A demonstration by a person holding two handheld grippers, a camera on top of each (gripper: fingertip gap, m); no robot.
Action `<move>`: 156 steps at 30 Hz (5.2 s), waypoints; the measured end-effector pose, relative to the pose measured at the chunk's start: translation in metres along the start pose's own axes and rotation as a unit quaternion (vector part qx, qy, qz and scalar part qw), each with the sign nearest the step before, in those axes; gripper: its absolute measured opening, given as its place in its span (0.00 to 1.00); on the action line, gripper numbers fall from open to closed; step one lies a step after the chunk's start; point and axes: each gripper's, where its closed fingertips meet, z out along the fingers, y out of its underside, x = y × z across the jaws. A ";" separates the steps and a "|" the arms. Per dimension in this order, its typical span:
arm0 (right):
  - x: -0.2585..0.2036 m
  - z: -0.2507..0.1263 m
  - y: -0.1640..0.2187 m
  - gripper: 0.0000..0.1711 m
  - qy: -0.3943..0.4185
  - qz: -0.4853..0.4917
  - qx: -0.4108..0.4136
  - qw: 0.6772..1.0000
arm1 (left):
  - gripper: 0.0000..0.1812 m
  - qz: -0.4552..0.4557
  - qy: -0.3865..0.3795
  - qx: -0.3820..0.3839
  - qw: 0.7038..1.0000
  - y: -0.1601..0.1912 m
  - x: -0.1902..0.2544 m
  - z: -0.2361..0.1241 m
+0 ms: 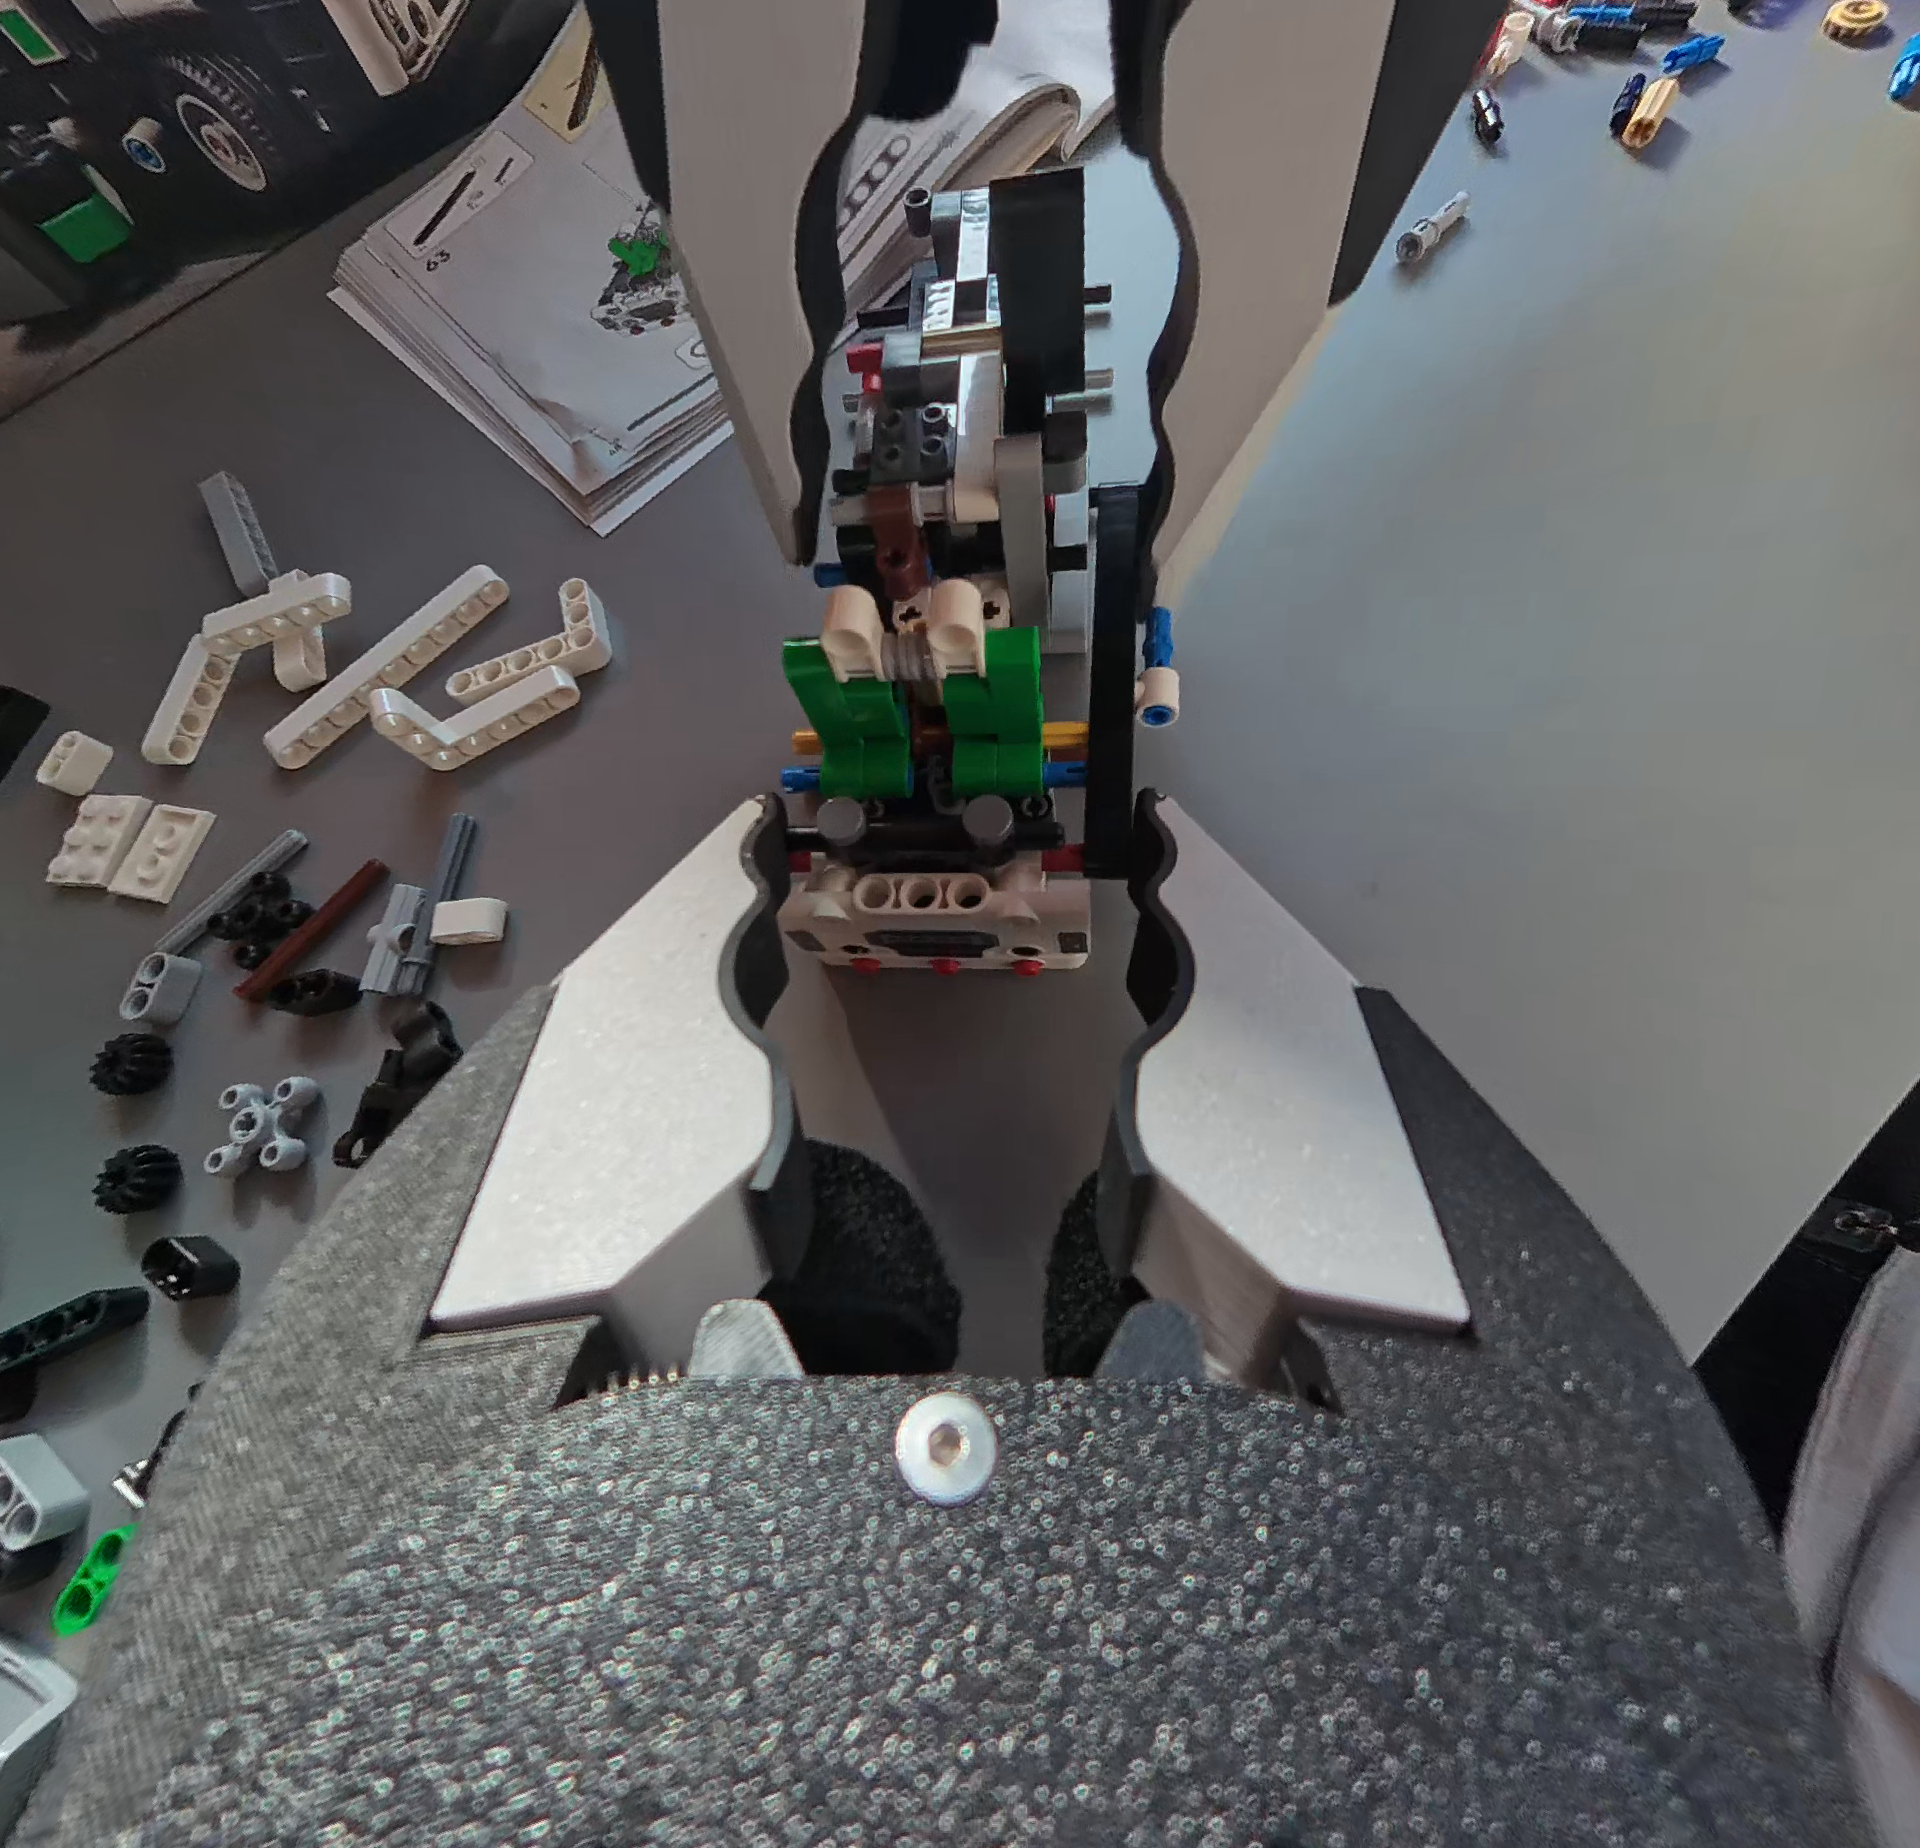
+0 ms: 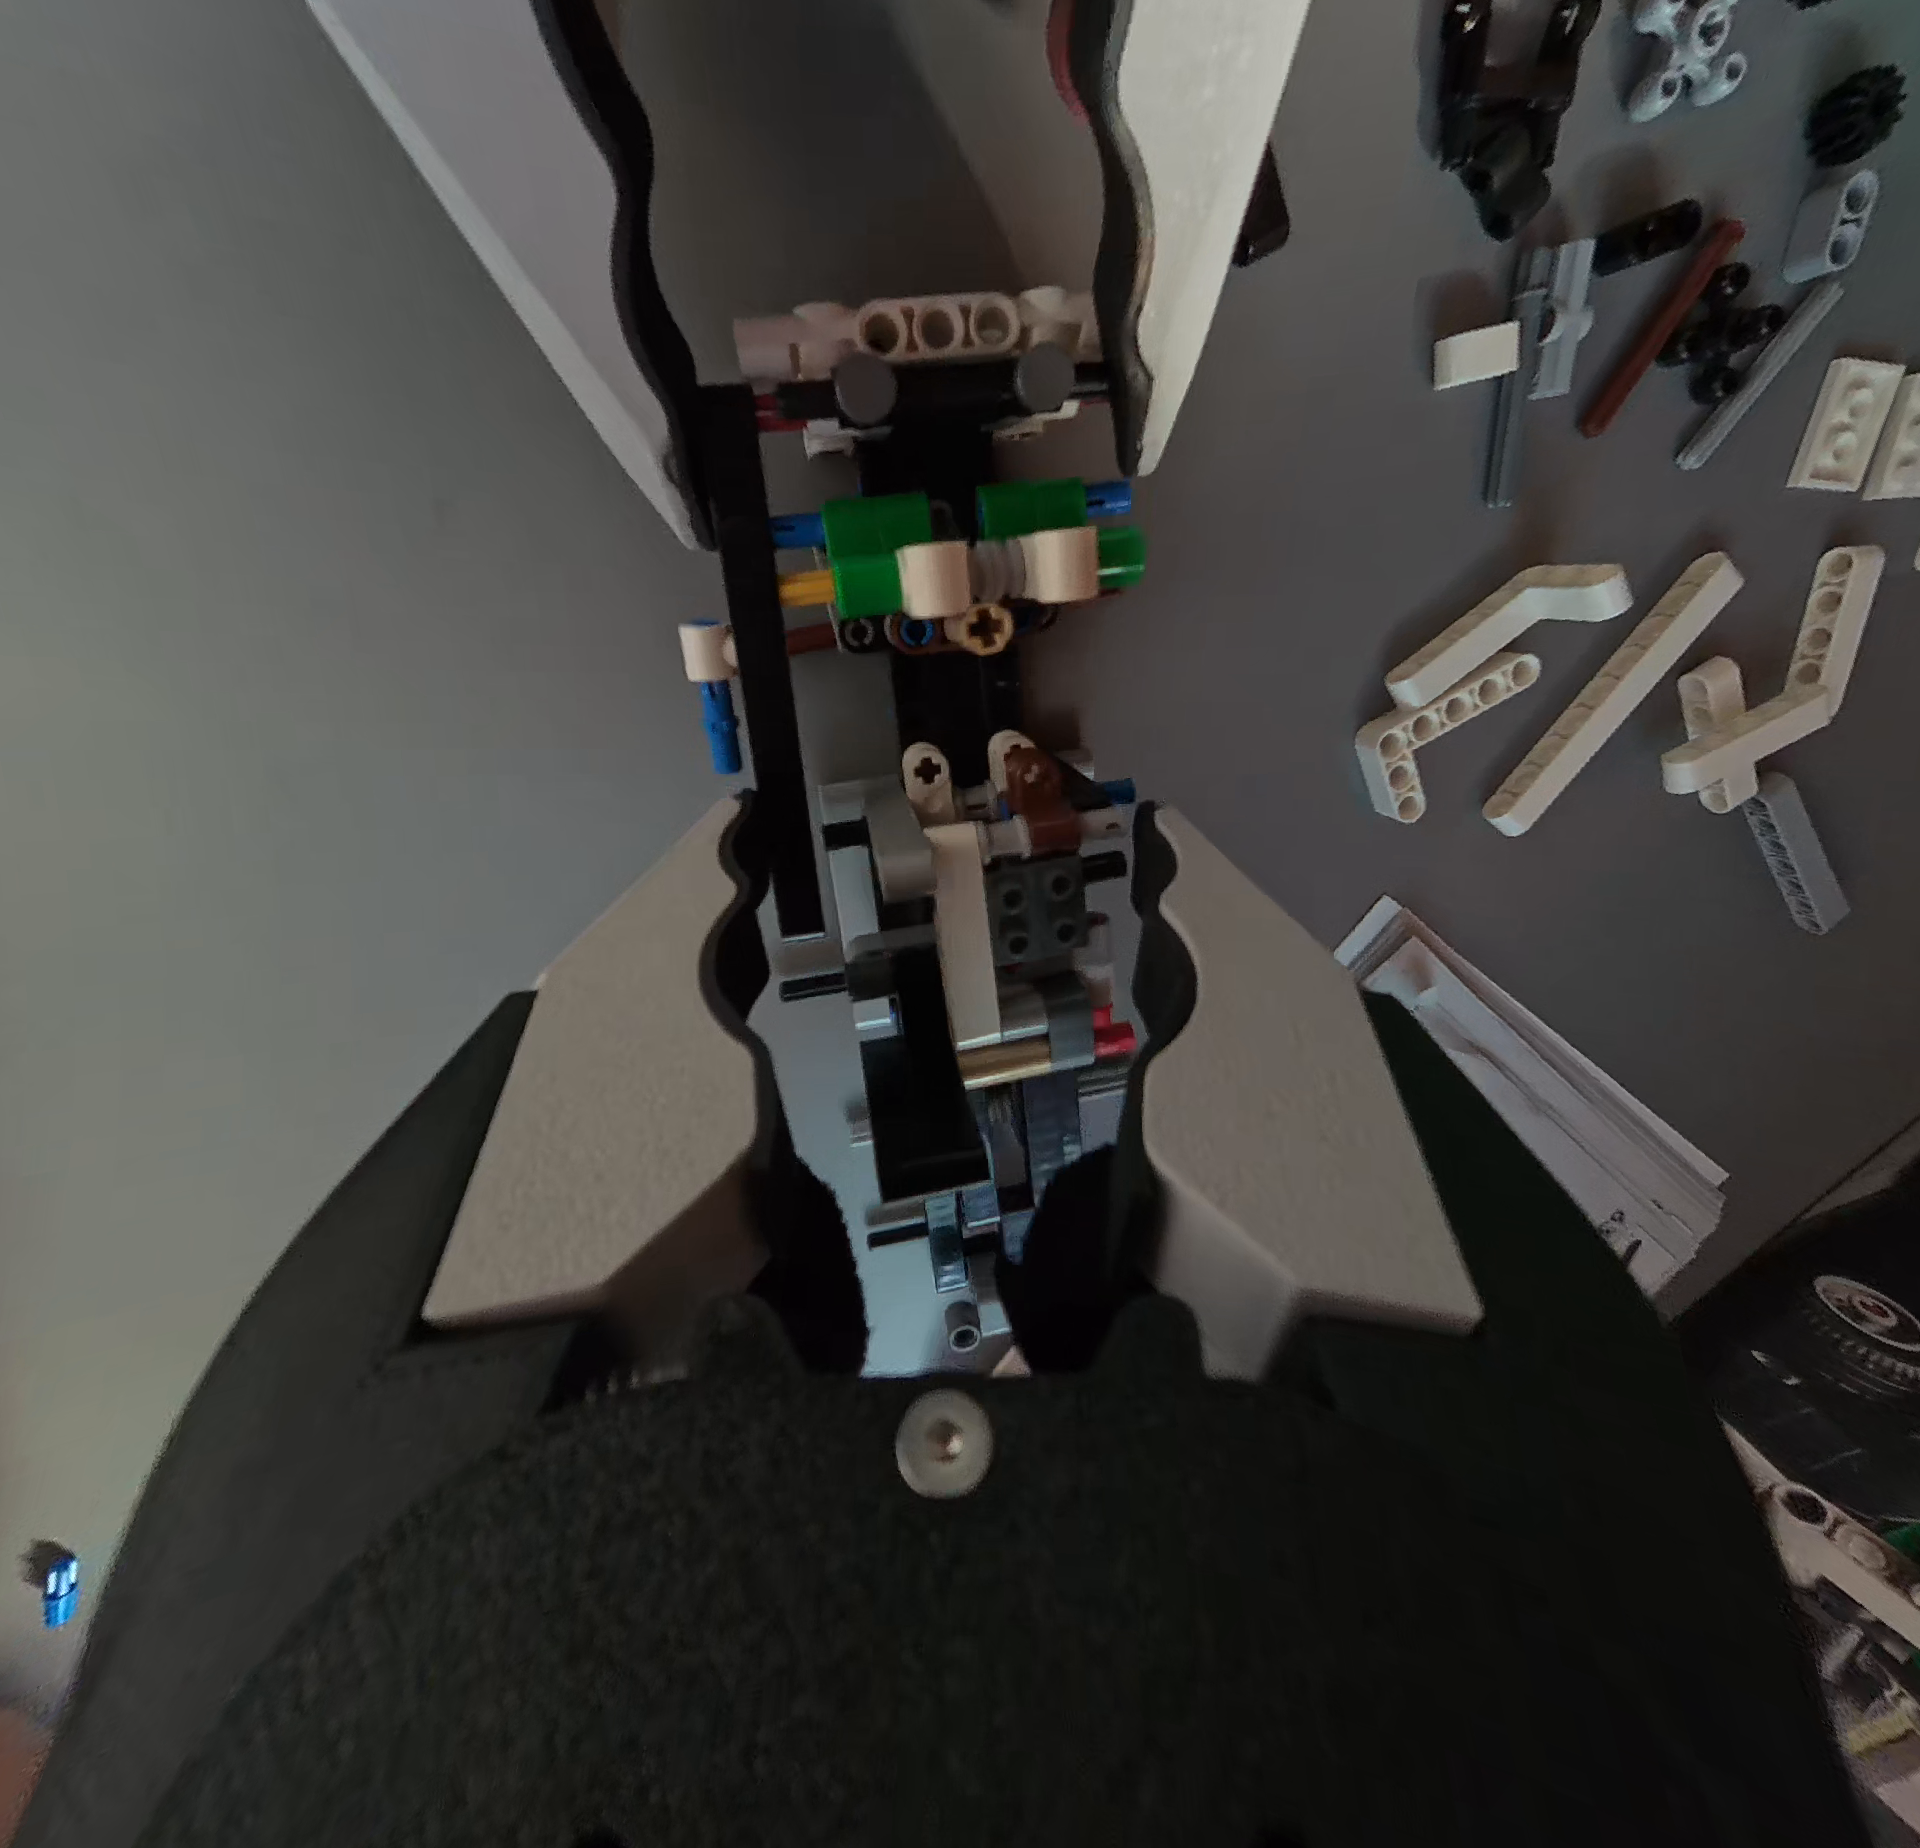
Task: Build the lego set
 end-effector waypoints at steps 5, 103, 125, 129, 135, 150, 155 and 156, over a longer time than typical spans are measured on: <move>0.001 -0.005 0.009 0.42 0.004 0.012 0.002 1.000 | 0.36 -0.002 0.009 0.001 1.000 0.000 0.000 0.000; -0.003 0.002 -0.057 0.37 -0.015 -0.005 0.107 0.994 | 0.40 0.001 0.039 -0.015 0.999 0.013 -0.002 -0.006; -0.011 0.006 -0.060 0.41 -0.019 -0.010 0.090 0.996 | 0.37 0.005 0.027 -0.016 0.999 0.012 0.002 -0.005; -0.009 0.006 -0.059 0.37 -0.020 -0.016 0.084 0.996 | 0.37 0.005 0.029 -0.015 0.999 0.011 0.003 -0.005; -0.009 0.006 -0.058 0.36 -0.022 -0.021 0.083 0.996 | 0.37 0.002 0.030 -0.016 0.999 0.011 0.003 -0.005; -0.007 -0.002 -0.054 0.37 -0.005 0.004 0.112 0.994 | 0.38 0.001 0.018 -0.016 1.000 0.009 0.005 -0.004; 0.000 -0.062 -0.029 0.32 0.126 0.130 0.172 0.968 | 0.38 -0.032 -0.013 -0.020 0.999 0.009 0.009 -0.006; -0.006 -0.070 -0.021 0.33 0.140 0.177 0.188 0.956 | 0.38 -0.034 -0.022 -0.021 0.999 0.008 0.011 -0.006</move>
